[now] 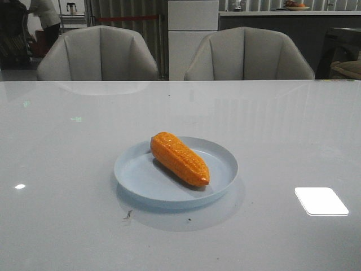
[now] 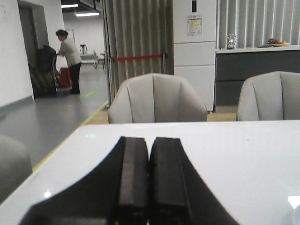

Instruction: Place corn on plate with both arms

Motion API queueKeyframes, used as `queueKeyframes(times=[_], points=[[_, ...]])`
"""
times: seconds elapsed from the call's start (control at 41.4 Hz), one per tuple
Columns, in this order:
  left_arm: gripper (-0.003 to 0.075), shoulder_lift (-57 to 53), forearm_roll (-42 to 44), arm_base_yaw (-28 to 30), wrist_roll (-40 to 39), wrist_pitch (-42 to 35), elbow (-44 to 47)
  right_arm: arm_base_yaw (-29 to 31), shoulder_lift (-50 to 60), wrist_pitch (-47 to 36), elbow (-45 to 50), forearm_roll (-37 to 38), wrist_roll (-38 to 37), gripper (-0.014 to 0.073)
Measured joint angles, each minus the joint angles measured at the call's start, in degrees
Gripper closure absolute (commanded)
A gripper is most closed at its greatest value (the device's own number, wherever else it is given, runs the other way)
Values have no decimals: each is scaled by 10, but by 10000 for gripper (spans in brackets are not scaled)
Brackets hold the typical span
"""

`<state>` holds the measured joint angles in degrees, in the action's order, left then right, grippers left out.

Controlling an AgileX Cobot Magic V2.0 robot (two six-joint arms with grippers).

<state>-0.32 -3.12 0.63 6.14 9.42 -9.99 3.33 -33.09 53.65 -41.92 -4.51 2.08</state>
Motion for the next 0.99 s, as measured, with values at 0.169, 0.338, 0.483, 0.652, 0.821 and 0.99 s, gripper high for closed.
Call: queueKeyframes(times=[0.169, 0.338, 0.483, 0.652, 0.821, 0.99], points=[[631, 0, 0, 1, -14, -14, 60, 0, 0, 1, 0, 0, 0, 59], [631, 0, 0, -1, -17, -40, 104, 0, 0, 1, 0, 0, 0, 59], [631, 0, 0, -27, -17, -50, 104, 0, 0, 1, 0, 0, 0, 59], [631, 0, 0, -48, -17, -37, 104, 0, 0, 1, 0, 0, 0, 59], [631, 0, 0, -49, -17, -37, 104, 0, 0, 1, 0, 0, 0, 59], [631, 0, 0, -49, -17, -36, 104, 0, 0, 1, 0, 0, 0, 59]])
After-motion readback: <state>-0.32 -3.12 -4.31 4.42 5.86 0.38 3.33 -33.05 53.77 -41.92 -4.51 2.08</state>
